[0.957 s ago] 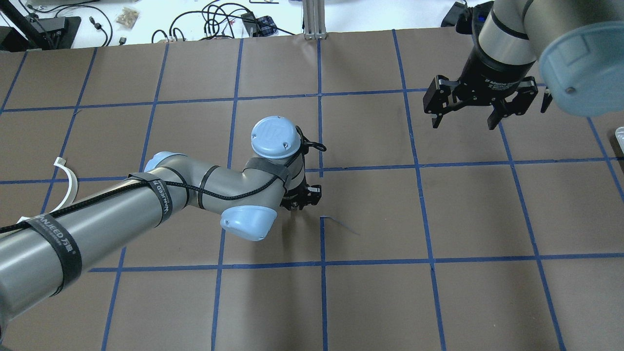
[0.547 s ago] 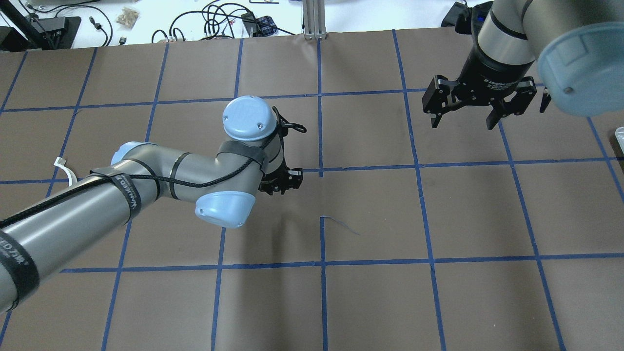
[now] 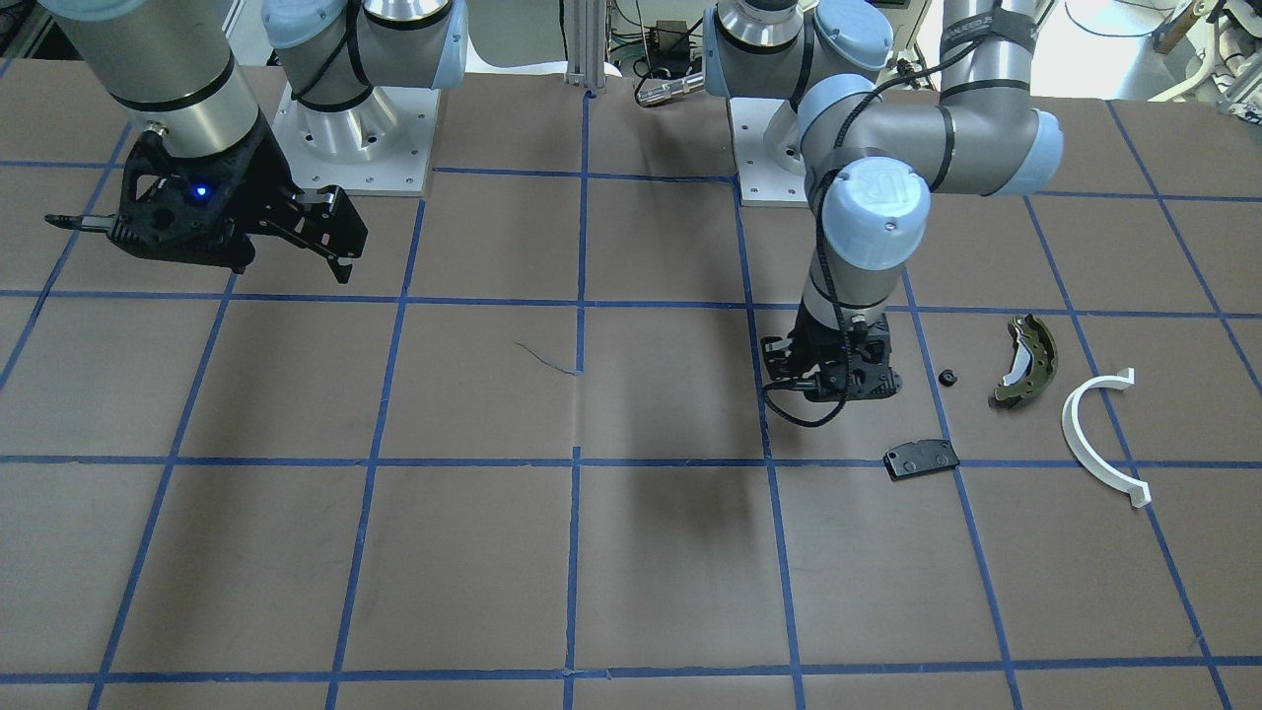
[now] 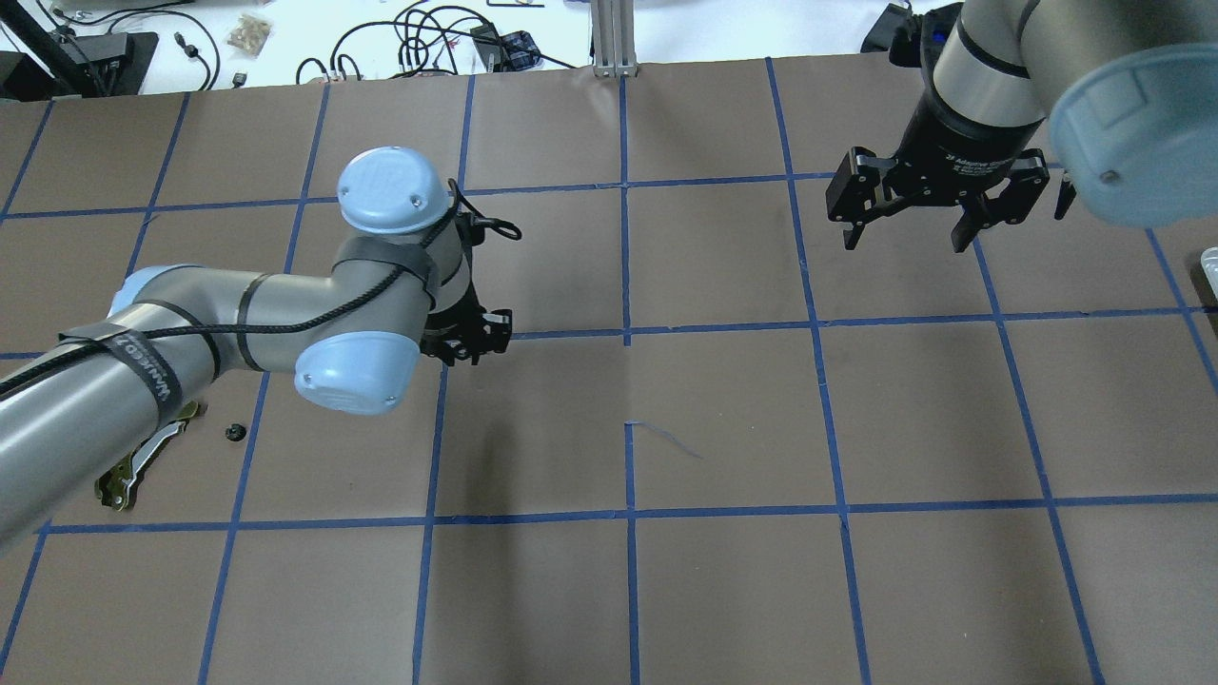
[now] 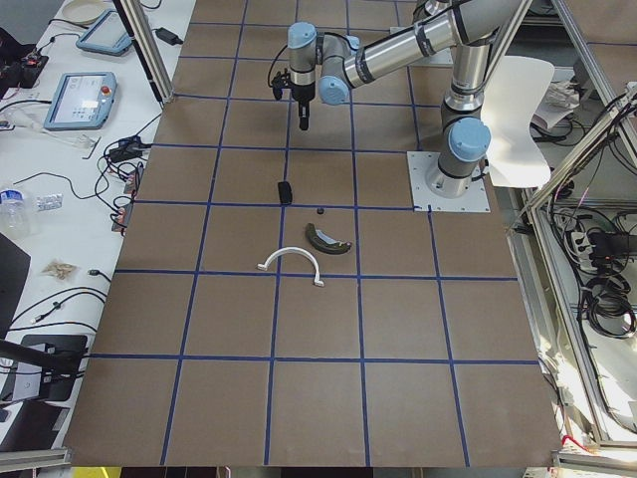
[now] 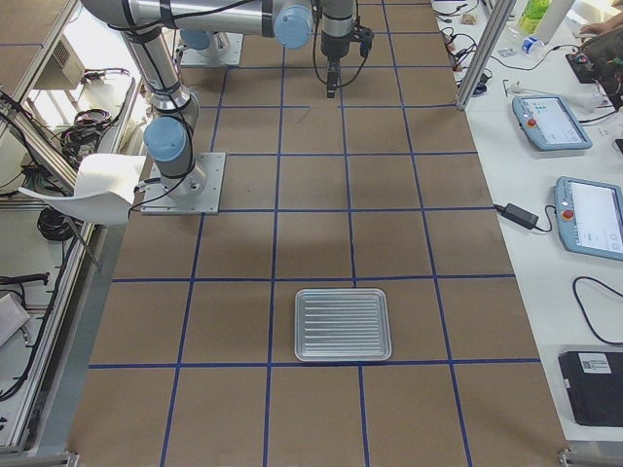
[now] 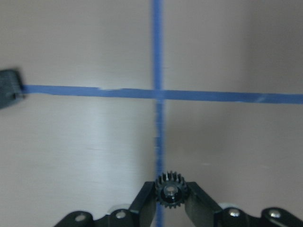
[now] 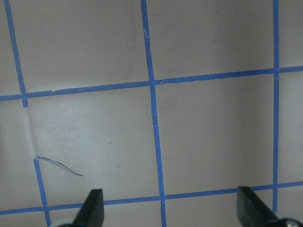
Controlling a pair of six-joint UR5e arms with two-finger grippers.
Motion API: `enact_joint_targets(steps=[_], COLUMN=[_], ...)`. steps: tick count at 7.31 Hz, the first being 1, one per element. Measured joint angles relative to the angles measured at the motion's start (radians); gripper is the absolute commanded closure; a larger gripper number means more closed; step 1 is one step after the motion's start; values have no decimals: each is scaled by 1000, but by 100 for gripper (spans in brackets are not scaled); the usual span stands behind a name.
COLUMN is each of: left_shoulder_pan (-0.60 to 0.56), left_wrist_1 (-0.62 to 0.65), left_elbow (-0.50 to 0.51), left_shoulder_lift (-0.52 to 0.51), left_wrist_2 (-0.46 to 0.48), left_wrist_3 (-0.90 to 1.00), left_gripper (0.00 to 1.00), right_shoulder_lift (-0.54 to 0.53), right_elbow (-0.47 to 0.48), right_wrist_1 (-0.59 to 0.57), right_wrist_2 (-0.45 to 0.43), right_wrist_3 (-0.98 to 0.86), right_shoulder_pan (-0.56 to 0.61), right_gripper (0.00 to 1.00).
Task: Place bearing gear from tray to pile
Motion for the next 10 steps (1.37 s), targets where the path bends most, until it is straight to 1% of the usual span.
enact_joint_targets(steps=[2, 3, 5, 6, 8, 9, 10], left_shoulder_pan=[173, 263, 434, 505, 556, 561, 562], left_wrist_1=[-8, -2, 9, 21, 93, 123, 137], left_elbow=[-31, -58, -102, -118, -155, -170, -175], left_shoulder_lift=[29, 37, 39, 28, -6, -21, -32], left_wrist_2=[44, 55, 56, 52, 38, 15, -13], left_wrist_3=[142, 250, 432, 484, 508, 509, 507], left_gripper=[100, 100, 100, 100, 99, 99, 97], right_shoulder_lift=[0, 0, 0, 1, 1, 1, 0], right_elbow=[0, 0, 0, 0, 0, 0, 0], right_wrist_1=[0, 1, 3, 3, 3, 4, 5], right_wrist_2=[2, 0, -2, -3, -6, -6, -4], right_wrist_3=[0, 0, -5, -18, -37, -38, -37], right_shoulder_pan=[-1, -2, -2, -2, -6, -6, -5], right_gripper=[0, 0, 0, 0, 0, 0, 0])
